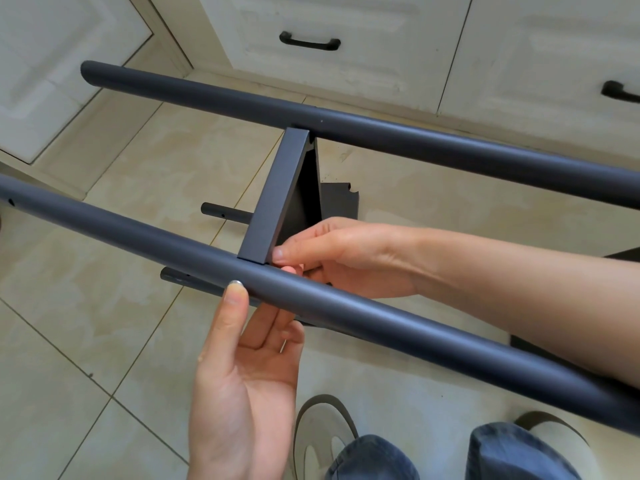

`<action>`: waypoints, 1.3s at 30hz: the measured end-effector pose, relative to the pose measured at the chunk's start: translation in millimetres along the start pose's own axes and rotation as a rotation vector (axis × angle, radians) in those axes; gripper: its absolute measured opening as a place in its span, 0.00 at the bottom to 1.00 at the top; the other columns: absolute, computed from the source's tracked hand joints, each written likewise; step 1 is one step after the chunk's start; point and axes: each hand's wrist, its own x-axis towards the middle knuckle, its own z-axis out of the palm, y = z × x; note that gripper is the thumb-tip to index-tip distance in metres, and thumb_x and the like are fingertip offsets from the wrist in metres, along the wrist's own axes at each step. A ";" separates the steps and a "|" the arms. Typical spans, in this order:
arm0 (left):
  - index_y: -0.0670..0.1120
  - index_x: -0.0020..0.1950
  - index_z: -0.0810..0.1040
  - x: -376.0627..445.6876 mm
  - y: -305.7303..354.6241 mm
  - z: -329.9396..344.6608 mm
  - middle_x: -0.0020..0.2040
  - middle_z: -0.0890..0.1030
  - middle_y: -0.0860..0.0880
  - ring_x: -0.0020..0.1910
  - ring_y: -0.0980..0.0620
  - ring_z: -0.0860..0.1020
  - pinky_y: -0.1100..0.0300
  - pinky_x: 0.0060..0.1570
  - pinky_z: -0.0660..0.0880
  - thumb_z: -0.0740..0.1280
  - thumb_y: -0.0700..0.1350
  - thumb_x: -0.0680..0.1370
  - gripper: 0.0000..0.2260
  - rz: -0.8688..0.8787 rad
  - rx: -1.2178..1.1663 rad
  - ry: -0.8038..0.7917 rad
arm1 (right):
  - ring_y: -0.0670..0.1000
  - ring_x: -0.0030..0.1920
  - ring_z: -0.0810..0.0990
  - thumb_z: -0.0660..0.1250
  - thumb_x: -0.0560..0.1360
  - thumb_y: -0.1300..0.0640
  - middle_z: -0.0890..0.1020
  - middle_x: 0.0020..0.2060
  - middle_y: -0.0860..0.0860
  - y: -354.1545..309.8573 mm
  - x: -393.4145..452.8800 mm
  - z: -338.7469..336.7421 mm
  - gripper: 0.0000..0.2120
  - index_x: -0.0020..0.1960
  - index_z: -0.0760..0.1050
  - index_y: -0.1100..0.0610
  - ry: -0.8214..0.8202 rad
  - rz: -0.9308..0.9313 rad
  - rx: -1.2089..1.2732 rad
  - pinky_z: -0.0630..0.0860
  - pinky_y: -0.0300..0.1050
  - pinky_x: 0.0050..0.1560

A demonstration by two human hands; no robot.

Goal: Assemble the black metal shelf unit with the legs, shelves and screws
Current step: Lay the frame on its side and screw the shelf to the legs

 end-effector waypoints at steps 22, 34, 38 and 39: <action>0.50 0.39 0.89 -1.1 1.5 0.3 0.49 0.87 0.44 0.44 0.52 0.85 0.65 0.38 0.77 0.67 0.50 0.72 0.11 -0.002 -0.005 -0.017 | 0.48 0.35 0.75 0.65 0.79 0.60 0.79 0.34 0.52 0.5 3.9 4.1 0.08 0.43 0.80 0.60 0.092 -0.081 0.031 0.73 0.42 0.46; 0.49 0.40 0.89 -0.3 0.4 -1.7 0.49 0.86 0.44 0.45 0.51 0.85 0.60 0.44 0.72 0.67 0.50 0.72 0.11 0.008 0.010 -0.012 | 0.48 0.36 0.74 0.65 0.79 0.60 0.79 0.34 0.51 1.5 6.1 4.1 0.14 0.35 0.81 0.54 0.085 -0.089 0.010 0.72 0.43 0.49; 0.49 0.41 0.89 0.1 -0.4 -1.4 0.50 0.86 0.43 0.46 0.51 0.85 0.60 0.45 0.71 0.67 0.50 0.72 0.11 0.009 0.006 -0.007 | 0.48 0.35 0.74 0.65 0.78 0.61 0.79 0.31 0.50 0.4 3.6 2.2 0.14 0.34 0.79 0.57 0.056 -0.065 0.015 0.71 0.42 0.46; 0.49 0.40 0.89 0.0 -0.7 -0.8 0.50 0.87 0.44 0.45 0.51 0.85 0.60 0.45 0.71 0.67 0.50 0.72 0.11 0.013 0.008 -0.006 | 0.48 0.33 0.74 0.65 0.78 0.61 0.79 0.29 0.50 0.5 4.4 4.0 0.15 0.33 0.79 0.57 0.073 -0.054 -0.003 0.72 0.41 0.44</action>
